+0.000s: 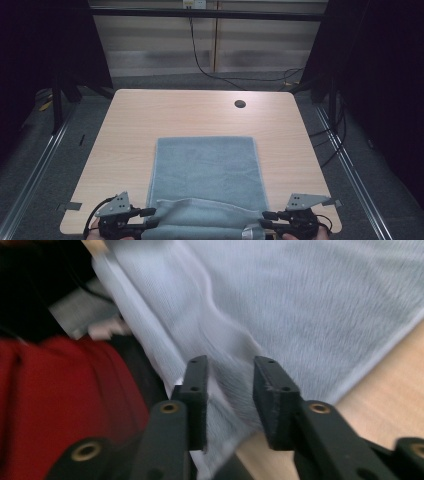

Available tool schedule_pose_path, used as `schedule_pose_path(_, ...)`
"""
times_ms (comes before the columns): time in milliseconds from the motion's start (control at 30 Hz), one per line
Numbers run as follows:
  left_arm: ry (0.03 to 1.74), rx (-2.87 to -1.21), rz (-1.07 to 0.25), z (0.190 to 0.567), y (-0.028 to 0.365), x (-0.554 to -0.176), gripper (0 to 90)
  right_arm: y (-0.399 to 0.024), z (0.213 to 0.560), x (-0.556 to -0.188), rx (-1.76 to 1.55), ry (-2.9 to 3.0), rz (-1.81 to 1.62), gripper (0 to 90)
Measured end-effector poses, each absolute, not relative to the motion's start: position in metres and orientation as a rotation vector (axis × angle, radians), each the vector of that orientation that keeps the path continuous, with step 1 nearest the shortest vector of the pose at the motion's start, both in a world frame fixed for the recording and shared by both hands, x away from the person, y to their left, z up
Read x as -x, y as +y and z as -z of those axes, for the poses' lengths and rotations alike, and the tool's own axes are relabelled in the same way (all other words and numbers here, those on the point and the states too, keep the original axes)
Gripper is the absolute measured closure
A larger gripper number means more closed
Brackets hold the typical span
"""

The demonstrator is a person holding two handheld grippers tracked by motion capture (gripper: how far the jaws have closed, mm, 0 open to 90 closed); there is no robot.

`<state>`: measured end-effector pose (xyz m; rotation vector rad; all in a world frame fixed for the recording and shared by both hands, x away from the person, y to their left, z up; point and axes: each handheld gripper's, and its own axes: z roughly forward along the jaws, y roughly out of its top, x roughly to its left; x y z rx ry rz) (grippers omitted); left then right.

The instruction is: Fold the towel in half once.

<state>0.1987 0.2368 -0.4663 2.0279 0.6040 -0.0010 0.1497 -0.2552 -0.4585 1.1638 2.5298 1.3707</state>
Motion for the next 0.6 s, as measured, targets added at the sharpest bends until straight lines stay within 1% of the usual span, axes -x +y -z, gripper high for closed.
schedule_pose_path(100,0.606,-1.988,-0.037,0.456,0.239,-0.212,57.4,-0.26,0.449,-0.151,-1.16,2.471,-1.411,66.4)
schedule_pose_path(167,0.617,-1.972,-0.065,0.453,0.238,-0.229,57.1,-0.261,0.446,-0.159,-1.162,2.417,-1.443,65.6)
schedule_pose_path(233,0.661,-1.959,-0.082,0.454,0.237,-0.251,57.2,-0.258,0.446,-0.172,-1.156,2.405,-1.42,64.5)
schedule_pose_path(300,0.742,-1.965,-0.093,0.46,0.234,-0.274,58.7,-0.251,0.45,-0.19,-1.149,2.424,-1.39,65.6)
schedule_pose_path(367,0.782,-1.998,-0.073,0.47,0.229,-0.289,60.2,-0.245,0.455,-0.206,-1.137,2.46,-1.358,67.7)
schedule_pose_path(433,0.765,-2.039,-0.025,0.478,0.223,-0.291,59.5,-0.237,0.465,-0.221,-1.138,2.525,-1.329,67.3)
schedule_pose_path(467,0.734,-2.023,0.012,0.479,0.221,-0.287,57.9,-0.234,0.469,-0.224,-1.147,2.551,-1.329,65.2)
schedule_pose_path(500,0.705,-2.035,0.045,0.479,0.22,-0.282,56.5,-0.232,0.471,-0.224,-1.147,2.577,-1.353,62.8)
schedule_pose_path(567,0.646,-2.075,0.049,0.479,0.218,-0.272,52.6,-0.229,0.473,-0.219,-1.123,2.622,-1.377,58.7)
schedule_pose_path(600,0.642,-2.085,0.08,0.482,0.217,-0.268,50.4,-0.227,0.473,-0.215,-1.13,2.629,-1.363,58.0)
